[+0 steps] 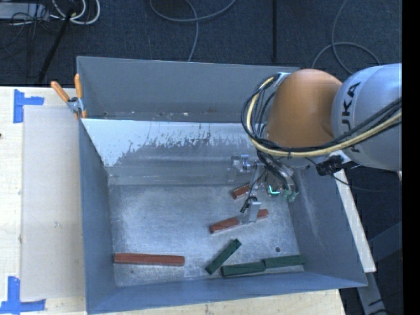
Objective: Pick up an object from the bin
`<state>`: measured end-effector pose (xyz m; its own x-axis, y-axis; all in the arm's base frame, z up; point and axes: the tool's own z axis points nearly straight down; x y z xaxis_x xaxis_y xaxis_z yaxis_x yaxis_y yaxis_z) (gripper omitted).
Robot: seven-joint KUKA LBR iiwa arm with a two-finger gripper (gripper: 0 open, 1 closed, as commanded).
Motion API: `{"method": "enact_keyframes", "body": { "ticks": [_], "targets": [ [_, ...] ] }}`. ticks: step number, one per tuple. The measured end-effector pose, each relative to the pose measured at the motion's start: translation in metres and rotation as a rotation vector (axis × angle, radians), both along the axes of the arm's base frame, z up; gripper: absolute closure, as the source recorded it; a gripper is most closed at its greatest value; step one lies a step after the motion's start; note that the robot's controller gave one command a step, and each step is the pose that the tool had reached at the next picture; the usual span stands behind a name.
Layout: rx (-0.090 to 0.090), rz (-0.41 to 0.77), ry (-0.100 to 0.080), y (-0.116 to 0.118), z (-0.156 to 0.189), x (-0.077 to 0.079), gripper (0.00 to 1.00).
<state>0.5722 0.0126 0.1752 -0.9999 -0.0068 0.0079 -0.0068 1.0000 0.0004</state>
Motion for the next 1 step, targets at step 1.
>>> {"method": "enact_keyframes", "body": {
  "ticks": [1],
  "targets": [
    [0.001, 0.142, 0.000, -0.0270, -0.1089, -0.0258, 0.00]
  ]
}}
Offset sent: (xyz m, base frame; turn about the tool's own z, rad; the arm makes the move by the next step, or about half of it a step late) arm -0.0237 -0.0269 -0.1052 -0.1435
